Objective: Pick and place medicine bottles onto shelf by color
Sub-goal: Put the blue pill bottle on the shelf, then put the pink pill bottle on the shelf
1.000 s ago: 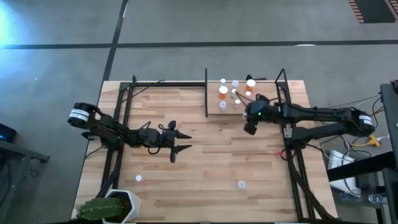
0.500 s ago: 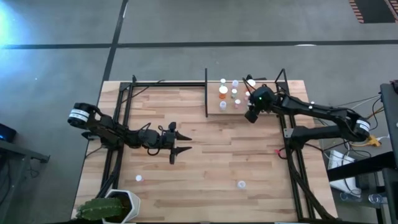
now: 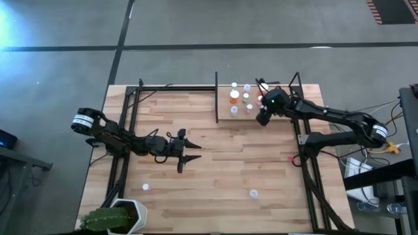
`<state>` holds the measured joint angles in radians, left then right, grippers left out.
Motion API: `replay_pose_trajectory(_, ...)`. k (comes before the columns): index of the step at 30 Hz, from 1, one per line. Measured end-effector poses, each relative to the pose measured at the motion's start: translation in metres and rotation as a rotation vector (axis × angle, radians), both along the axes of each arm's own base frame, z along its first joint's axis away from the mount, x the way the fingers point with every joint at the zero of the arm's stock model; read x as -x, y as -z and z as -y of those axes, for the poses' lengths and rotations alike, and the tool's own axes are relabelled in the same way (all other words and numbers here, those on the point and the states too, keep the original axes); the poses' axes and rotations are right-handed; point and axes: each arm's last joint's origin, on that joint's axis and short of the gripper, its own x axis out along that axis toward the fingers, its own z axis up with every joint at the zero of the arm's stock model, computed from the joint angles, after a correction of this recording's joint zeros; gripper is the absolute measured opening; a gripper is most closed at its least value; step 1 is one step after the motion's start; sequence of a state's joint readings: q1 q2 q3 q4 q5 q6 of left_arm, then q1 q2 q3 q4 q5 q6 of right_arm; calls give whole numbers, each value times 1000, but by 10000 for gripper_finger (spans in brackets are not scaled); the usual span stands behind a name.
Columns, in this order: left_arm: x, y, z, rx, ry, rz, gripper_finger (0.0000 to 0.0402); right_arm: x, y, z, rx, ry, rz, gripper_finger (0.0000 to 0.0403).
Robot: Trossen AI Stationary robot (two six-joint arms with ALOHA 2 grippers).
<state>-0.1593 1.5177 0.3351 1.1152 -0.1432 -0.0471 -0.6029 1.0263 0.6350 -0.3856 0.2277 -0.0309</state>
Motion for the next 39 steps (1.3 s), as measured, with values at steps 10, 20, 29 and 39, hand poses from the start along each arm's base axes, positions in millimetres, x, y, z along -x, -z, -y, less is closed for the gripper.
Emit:
replay_pose_trajectory(10,0,1,0,-3,1,-10,161,3,-55,-21,26,-65,37,228)
replay_pose_trajectory(20,-2,4,1,-15,9,-66,142,1,-70,-107,-71,-310,119,109)
replay_pose_trajectory(29,-5,5,1,-25,14,-100,78,-4,-51,-208,-44,-522,126,55)
replay_pose_trajectory(39,-12,-18,23,-78,153,-358,3,-12,-19,-277,-25,-678,135,54)
